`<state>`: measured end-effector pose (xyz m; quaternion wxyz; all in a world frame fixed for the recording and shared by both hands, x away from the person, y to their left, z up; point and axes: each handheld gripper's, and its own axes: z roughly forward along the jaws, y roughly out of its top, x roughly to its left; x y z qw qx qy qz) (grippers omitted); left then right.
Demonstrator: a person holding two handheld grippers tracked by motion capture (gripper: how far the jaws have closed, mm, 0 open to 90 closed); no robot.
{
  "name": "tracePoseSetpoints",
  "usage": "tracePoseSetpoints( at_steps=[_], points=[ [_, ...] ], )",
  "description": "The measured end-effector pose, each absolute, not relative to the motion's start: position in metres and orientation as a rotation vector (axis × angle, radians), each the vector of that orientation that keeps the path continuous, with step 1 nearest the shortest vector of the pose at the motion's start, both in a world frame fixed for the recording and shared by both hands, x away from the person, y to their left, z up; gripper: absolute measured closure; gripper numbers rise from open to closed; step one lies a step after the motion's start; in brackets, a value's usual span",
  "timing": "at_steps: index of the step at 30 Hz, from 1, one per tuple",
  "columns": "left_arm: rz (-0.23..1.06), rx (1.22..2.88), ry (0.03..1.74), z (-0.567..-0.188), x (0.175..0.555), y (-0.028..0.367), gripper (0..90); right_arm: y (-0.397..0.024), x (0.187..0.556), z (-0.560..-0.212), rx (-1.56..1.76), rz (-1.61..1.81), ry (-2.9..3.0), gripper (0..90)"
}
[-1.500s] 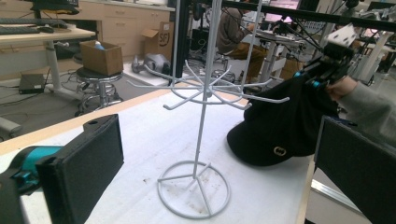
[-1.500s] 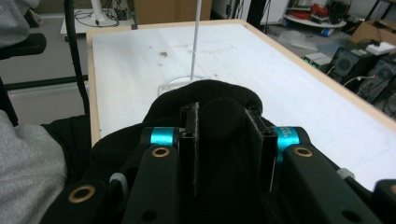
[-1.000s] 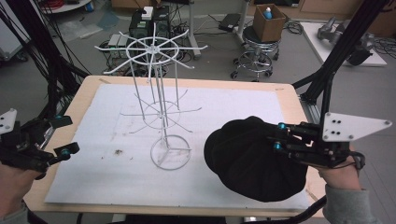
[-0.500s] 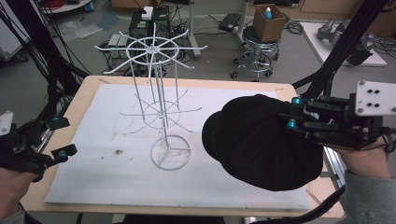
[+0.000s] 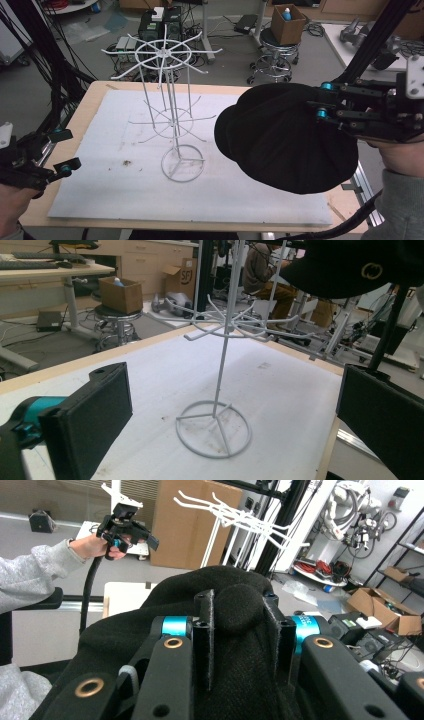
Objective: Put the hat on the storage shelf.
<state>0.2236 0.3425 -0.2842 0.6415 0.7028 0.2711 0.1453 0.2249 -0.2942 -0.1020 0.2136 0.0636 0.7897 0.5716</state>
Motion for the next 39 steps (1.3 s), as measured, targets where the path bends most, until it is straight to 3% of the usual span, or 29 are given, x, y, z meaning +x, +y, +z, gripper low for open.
tracePoseSetpoints(
  at_steps=[39],
  points=[
    [0.332,1.592,0.642,-0.287,0.219,0.351,1.7,-0.292,0.216,-0.032,0.211,1.556,2.087,71.4]
  ],
)
